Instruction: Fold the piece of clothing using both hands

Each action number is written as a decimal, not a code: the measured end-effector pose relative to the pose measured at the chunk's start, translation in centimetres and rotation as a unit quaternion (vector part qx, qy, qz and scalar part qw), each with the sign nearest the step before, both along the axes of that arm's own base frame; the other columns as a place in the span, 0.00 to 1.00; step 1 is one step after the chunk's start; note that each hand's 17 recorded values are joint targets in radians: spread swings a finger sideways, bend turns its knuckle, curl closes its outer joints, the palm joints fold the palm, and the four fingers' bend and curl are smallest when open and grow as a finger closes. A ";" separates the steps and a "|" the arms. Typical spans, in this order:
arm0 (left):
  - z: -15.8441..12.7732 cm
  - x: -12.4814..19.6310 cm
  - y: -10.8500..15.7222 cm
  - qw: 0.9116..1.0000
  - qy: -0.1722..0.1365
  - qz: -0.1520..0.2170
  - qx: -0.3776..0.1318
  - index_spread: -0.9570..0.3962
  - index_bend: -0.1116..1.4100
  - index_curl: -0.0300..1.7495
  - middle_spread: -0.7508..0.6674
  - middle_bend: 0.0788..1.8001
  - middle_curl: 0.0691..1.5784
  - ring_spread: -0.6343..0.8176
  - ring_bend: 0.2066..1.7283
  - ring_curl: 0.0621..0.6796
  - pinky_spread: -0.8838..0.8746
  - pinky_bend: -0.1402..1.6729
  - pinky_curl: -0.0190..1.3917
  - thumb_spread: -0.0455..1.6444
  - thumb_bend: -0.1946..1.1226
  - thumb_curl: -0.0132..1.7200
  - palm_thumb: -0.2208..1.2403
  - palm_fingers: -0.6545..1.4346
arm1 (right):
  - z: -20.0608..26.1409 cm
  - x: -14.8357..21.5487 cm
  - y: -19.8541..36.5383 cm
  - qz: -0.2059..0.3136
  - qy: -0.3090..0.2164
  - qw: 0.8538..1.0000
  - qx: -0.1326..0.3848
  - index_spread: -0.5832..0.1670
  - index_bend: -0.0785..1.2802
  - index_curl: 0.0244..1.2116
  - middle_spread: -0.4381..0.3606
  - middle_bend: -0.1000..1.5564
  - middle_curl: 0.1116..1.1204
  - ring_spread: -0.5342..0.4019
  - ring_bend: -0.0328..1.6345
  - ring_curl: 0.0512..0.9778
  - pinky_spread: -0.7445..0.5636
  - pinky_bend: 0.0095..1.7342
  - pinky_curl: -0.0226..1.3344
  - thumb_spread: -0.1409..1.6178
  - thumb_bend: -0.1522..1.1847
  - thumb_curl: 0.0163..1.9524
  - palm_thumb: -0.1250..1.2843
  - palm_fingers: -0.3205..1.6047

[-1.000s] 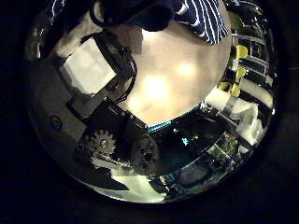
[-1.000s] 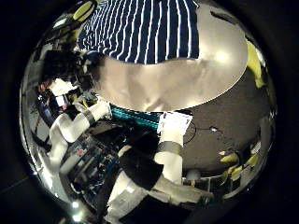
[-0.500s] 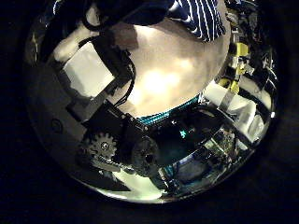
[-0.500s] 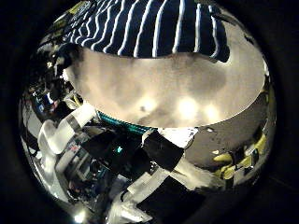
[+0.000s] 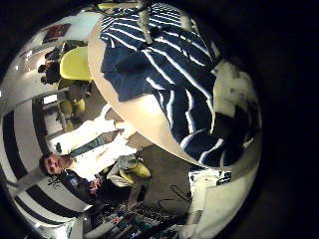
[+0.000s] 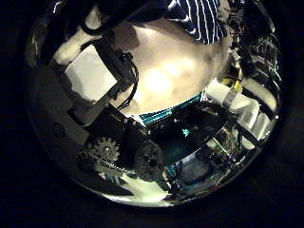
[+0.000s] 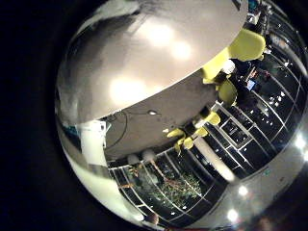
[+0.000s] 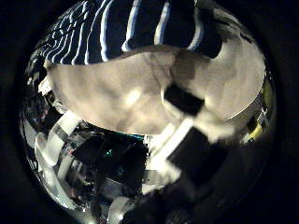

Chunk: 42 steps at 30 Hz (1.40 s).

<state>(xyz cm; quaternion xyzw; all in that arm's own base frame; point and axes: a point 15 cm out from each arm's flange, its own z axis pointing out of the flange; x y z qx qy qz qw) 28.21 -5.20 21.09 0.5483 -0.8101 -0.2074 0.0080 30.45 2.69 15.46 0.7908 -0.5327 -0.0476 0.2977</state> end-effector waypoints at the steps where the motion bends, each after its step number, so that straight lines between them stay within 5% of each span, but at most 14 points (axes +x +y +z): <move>1: 0.1 0.0 0.0 1.000 -0.001 0.000 -0.001 0.25 0.19 0.81 0.06 0.41 0.77 0.11 0.80 0.74 0.16 0.80 0.55 0.69 0.14 0.33 0.76 0.74 | -0.1 0.3 0.1 0.000 -0.006 1.000 0.002 0.25 0.21 0.25 0.24 0.40 0.39 0.26 0.62 0.32 0.36 0.52 0.19 0.71 0.12 0.19 0.60 0.69; 2: 0.1 0.0 0.1 1.000 -0.001 0.000 -0.001 0.25 0.19 0.81 0.06 0.40 0.77 0.11 0.80 0.74 0.16 0.80 0.54 0.69 0.14 0.33 0.75 0.74 | -0.3 0.6 0.3 0.001 -0.013 1.000 0.005 0.22 0.28 0.28 0.20 0.44 0.43 0.26 0.63 0.35 0.35 0.55 0.21 0.71 0.13 0.19 0.62 0.79; 6: 0.5 -0.1 0.2 1.000 0.003 -0.006 -0.008 0.26 0.19 0.82 0.06 0.40 0.78 0.11 0.80 0.74 0.17 0.81 0.54 0.69 0.14 0.34 0.75 0.73 | -0.3 3.3 1.5 0.006 -0.072 0.997 0.035 0.19 0.53 0.43 0.20 0.59 0.56 0.27 0.70 0.45 0.36 0.66 0.29 0.74 0.15 0.21 0.70 0.84; 14: 1.9 -0.8 0.4 0.999 0.009 -0.019 -0.031 0.28 0.19 0.85 0.05 0.40 0.78 0.11 0.80 0.73 0.17 0.81 0.53 0.69 0.14 0.33 0.74 0.74 | 4.3 4.4 -1.6 -0.029 -0.130 0.990 0.050 0.24 0.77 0.63 0.22 0.75 0.73 0.29 0.83 0.60 0.40 0.79 0.41 0.81 0.16 0.24 0.75 0.72; 31: 5.7 -2.9 1.6 0.998 0.015 -0.034 -0.058 0.32 0.18 0.87 0.03 0.39 0.78 0.11 0.79 0.72 0.17 0.81 0.52 0.68 0.14 0.32 0.73 0.74 | 12.4 1.2 -4.3 -0.063 -0.178 0.978 0.093 0.31 0.85 0.77 0.27 0.83 0.82 0.31 0.89 0.73 0.43 0.83 0.56 0.83 0.12 0.28 0.76 0.64; 42: 9.5 -1.3 2.0 0.997 0.024 -0.033 -0.058 0.35 0.18 0.88 0.02 0.38 0.78 0.11 0.79 0.72 0.17 0.82 0.51 0.68 0.14 0.32 0.72 0.74 | 15.1 1.9 -2.8 -0.058 -0.194 0.970 0.131 0.34 0.86 0.80 0.29 0.84 0.83 0.32 0.89 0.76 0.43 0.81 0.64 0.83 0.11 0.30 0.78 0.64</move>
